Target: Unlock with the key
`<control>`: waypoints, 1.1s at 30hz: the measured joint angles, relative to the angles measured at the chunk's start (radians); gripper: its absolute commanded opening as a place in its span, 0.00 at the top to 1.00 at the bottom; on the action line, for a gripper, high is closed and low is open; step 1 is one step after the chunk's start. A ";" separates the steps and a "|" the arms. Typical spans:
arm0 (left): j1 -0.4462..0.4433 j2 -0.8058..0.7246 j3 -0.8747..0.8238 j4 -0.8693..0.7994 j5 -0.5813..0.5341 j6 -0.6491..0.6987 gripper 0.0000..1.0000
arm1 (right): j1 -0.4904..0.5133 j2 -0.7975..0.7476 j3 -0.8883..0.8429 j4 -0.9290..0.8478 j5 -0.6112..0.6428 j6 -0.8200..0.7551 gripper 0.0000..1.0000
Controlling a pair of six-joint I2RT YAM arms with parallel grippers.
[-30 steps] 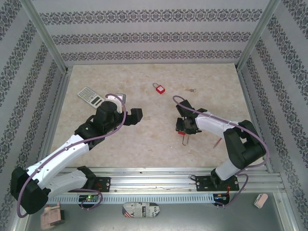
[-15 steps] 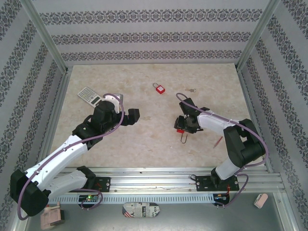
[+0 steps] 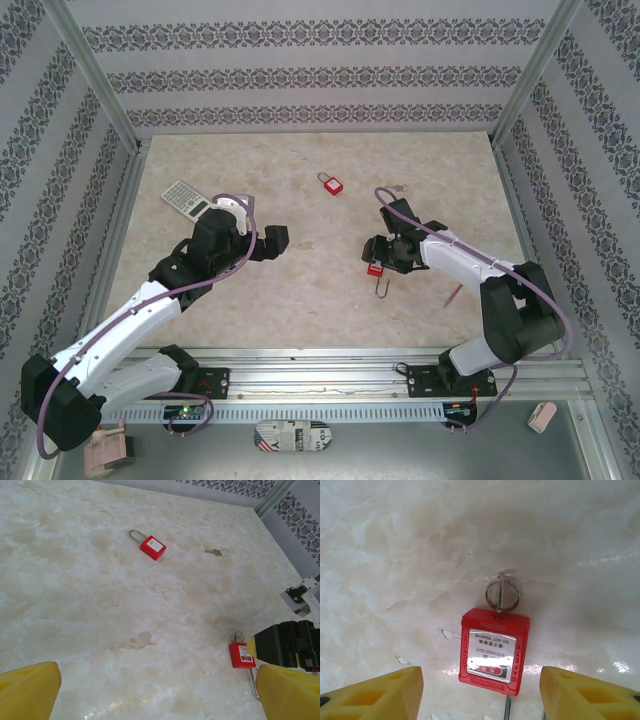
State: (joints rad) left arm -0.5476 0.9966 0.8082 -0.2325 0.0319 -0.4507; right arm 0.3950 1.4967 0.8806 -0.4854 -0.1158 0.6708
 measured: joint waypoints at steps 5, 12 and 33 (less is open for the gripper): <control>0.000 0.066 0.043 0.001 0.037 0.000 0.00 | 0.015 -0.045 0.008 -0.026 0.014 -0.043 0.09; 0.037 0.250 0.112 0.108 0.151 -0.024 0.00 | 0.012 -0.176 0.141 -0.055 0.051 -0.217 0.05; 0.149 0.352 0.114 0.270 0.264 -0.131 0.00 | -0.020 0.687 0.944 -0.069 -0.060 -0.652 0.18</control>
State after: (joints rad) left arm -0.3988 1.3491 0.9226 0.0376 0.2958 -0.5816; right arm 0.3748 2.1838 1.8248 -0.5545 -0.1761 0.0189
